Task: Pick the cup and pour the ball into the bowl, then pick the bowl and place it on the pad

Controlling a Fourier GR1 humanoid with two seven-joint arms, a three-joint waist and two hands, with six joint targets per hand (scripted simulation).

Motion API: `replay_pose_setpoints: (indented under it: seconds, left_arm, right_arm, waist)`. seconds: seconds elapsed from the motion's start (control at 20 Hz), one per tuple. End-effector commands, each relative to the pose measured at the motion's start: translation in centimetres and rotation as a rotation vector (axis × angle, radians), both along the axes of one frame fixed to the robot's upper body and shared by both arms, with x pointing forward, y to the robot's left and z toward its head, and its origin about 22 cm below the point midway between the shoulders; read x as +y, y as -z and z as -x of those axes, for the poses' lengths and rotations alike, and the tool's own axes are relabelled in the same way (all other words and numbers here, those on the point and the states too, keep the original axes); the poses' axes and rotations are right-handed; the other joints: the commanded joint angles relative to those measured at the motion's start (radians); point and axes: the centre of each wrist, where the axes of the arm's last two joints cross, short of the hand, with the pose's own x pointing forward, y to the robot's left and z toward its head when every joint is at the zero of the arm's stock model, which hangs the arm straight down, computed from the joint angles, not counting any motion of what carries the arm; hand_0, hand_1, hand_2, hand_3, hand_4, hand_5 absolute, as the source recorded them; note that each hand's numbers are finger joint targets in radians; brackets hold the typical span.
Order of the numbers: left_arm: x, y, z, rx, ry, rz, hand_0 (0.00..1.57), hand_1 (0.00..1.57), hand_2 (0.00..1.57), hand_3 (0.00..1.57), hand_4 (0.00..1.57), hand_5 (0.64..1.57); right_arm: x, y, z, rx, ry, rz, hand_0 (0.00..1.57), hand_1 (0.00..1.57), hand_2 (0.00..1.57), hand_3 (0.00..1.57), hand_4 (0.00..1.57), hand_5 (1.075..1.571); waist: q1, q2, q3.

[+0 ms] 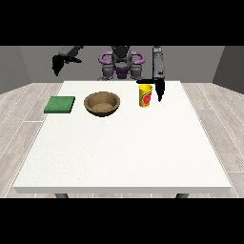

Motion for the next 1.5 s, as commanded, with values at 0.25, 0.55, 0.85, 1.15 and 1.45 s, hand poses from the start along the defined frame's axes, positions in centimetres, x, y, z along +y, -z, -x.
replay_pose_setpoints:
  seconds: [0.25,0.55,0.85,1.15,1.45]
  left_arm:
    - [-0.9,2.4,-1.5,-0.055,-0.009,-0.039,0.0,0.0,0.0,0.0,0.0,1.52]
    - [0.2,3.9,-1.8,-0.04,-0.057,-0.031,0.0,0.0,0.0,0.0,0.0,1.526]
    - [-2.7,4.7,-1.2,-0.063,-0.165,-0.295,1.29,1.29,1.57,1.57,1.4,1.268]
    - [-2.7,4.4,-1.2,-0.087,-0.171,-0.341,1.33,1.33,1.57,1.57,1.5,1.241]
    - [4.0,0.0,-3.0,0.076,-0.226,-0.648,1.38,1.38,1.57,1.57,1.57,1.341]
  right_arm:
    - [-0.7,0.7,-1.4,-0.058,0.002,-0.015,0.0,0.0,0.0,0.0,0.0,1.571]
    - [-0.3,-1.8,-1.3,-0.047,-0.042,0.003,0.0,0.0,0.0,0.0,0.0,1.571]
    - [-0.7,-1.4,-2.0,-0.083,-0.039,-0.001,0.0,0.0,0.0,0.0,0.0,1.57]
    - [-2.4,-1.8,-2.1,-0.106,-0.025,0.03,0.0,0.0,0.0,0.0,0.0,1.57]
    - [-3.1,3.4,-0.1,0.147,0.01,0.006,0.0,0.0,0.0,0.0,0.0,1.569]
  waist:
    - [0.005,0.075,0.0001]
    - [-0.038,0.084,-0.0005]
    - [-0.078,0.093,0.0003]
    - [-0.067,0.111,0.0004]
    - [-0.005,-0.141,0.0048]
